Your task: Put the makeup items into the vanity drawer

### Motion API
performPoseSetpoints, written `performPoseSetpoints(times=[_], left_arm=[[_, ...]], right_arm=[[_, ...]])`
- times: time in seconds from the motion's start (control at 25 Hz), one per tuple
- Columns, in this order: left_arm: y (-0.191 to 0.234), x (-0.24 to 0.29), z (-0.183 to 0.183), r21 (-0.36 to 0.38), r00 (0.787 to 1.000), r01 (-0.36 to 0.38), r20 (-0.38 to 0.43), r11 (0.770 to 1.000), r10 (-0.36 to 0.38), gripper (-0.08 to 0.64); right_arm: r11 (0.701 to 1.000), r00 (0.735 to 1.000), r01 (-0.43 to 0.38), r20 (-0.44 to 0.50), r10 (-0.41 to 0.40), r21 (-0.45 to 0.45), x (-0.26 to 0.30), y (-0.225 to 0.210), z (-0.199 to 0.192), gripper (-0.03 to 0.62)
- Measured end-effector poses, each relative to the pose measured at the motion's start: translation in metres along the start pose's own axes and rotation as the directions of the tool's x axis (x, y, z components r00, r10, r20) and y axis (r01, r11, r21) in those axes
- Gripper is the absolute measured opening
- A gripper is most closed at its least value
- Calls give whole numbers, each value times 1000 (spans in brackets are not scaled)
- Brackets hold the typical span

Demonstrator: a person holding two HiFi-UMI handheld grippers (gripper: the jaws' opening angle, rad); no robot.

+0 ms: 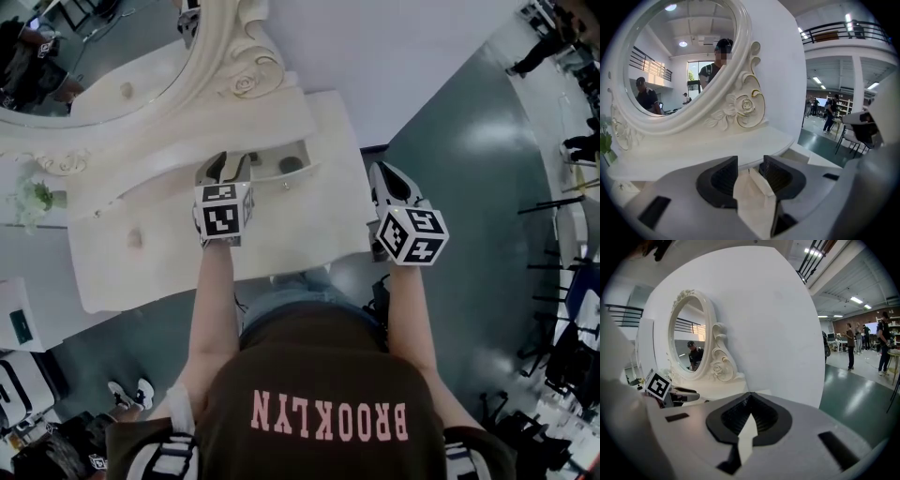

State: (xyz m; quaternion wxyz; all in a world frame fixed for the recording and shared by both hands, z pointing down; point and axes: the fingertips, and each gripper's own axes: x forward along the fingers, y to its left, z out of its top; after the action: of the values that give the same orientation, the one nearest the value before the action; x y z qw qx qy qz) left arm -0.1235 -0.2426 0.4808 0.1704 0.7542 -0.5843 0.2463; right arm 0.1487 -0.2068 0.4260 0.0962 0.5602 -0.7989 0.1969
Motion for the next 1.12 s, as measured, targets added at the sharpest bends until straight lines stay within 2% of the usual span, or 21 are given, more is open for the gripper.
performPoseSetpoints(times=[0.72,1.12], left_arm=[[114,-55,-39,-75,990,-141,5,987,142,150],[179,-100,-85,-173,965,-261,-20,950,262,150]], right_arm=[[995,995,-101,-11,101,-6,39,95,-14,-8],[977,978,-204,-64,201,-59,64,158,-30,-8]])
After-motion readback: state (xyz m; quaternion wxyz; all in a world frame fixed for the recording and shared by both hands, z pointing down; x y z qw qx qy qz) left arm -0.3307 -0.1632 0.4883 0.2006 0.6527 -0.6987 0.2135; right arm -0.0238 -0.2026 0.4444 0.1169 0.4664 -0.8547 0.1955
